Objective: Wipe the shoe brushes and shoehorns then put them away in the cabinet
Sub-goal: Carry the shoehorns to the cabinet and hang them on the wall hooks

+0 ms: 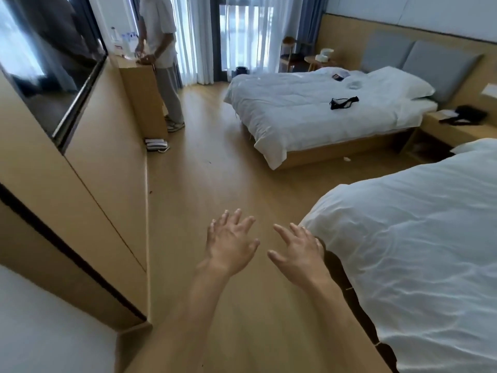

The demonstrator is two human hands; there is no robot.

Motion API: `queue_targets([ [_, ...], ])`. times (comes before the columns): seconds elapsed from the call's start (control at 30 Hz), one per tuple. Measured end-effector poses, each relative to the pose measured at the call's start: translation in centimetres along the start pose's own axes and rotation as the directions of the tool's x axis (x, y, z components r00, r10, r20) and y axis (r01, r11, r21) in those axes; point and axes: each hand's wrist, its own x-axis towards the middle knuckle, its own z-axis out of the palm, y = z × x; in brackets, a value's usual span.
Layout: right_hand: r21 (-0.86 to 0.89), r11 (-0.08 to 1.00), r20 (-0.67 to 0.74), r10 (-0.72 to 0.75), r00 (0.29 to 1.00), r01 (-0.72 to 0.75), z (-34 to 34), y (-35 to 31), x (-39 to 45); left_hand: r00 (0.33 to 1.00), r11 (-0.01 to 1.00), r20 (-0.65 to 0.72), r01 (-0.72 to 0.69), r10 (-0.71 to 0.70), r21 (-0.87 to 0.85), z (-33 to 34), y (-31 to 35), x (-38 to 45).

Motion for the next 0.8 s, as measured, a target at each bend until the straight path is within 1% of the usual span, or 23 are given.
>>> queue_targets([
  [0.17, 0.035, 0.998, 0.006, 0.049, 0.999, -0.050, -0.1, -0.5, 8.8, 0.998, 0.999, 0.042, -0.040, 0.040, 0.001, 0.5, -1.7, 8.9],
  [0.37, 0.112, 0.993, 0.019, 0.017, 1.000, -0.019, -0.8, -1.2, 22.1, 1.000, 1.000, 0.022, -0.019, 0.019, 0.000, 0.4, -4.1, 21.1],
  [0.47, 0.173, 0.985, 0.022, -0.008, 1.000, 0.004, -2.7, -1.8, 29.9, 1.000, 1.000, 0.026, 0.015, -0.015, 0.005, -0.7, -5.0, 28.2],
  [0.6, 0.246, 0.968, -0.016, -0.047, 0.999, 0.050, -6.2, -2.7, 39.6, 0.999, 0.999, 0.015, 0.051, -0.051, -0.003, -2.7, -5.4, 37.6],
  [0.8, 0.281, 0.958, 0.001, -0.060, 0.998, 0.057, -8.9, -2.6, 50.2, 0.999, 0.999, 0.001, 0.046, -0.046, -0.016, -3.7, -5.0, 49.1],
])
